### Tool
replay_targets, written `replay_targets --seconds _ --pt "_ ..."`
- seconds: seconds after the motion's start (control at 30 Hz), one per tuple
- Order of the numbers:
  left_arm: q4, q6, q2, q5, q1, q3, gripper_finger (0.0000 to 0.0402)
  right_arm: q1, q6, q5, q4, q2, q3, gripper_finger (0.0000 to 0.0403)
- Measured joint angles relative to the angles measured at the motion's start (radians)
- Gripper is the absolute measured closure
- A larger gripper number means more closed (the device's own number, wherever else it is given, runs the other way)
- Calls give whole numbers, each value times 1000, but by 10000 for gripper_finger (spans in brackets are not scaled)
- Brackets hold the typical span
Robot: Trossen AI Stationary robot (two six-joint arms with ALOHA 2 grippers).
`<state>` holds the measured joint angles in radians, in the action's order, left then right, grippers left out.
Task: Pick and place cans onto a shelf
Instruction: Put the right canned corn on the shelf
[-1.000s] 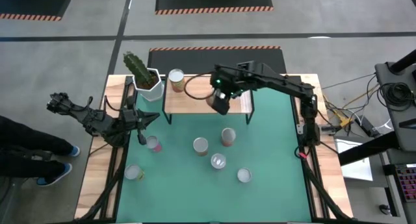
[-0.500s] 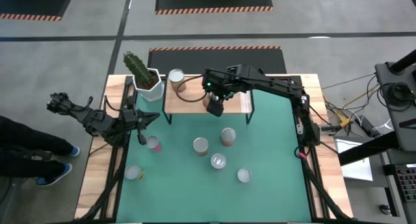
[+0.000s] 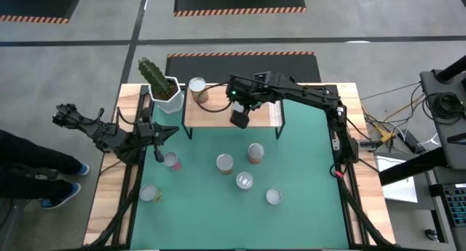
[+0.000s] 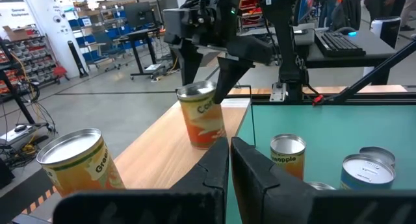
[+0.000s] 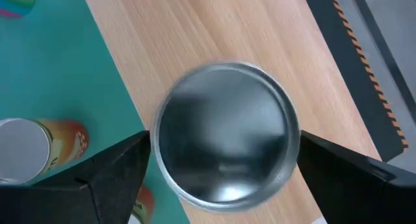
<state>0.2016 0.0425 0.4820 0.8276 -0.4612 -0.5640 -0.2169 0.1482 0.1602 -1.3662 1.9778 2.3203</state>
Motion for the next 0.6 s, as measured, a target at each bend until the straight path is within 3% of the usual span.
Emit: replay_targets --seconds 0.6 --pt "0 0 0 0 0 0 402 42 35 26 11 -91 33 43"
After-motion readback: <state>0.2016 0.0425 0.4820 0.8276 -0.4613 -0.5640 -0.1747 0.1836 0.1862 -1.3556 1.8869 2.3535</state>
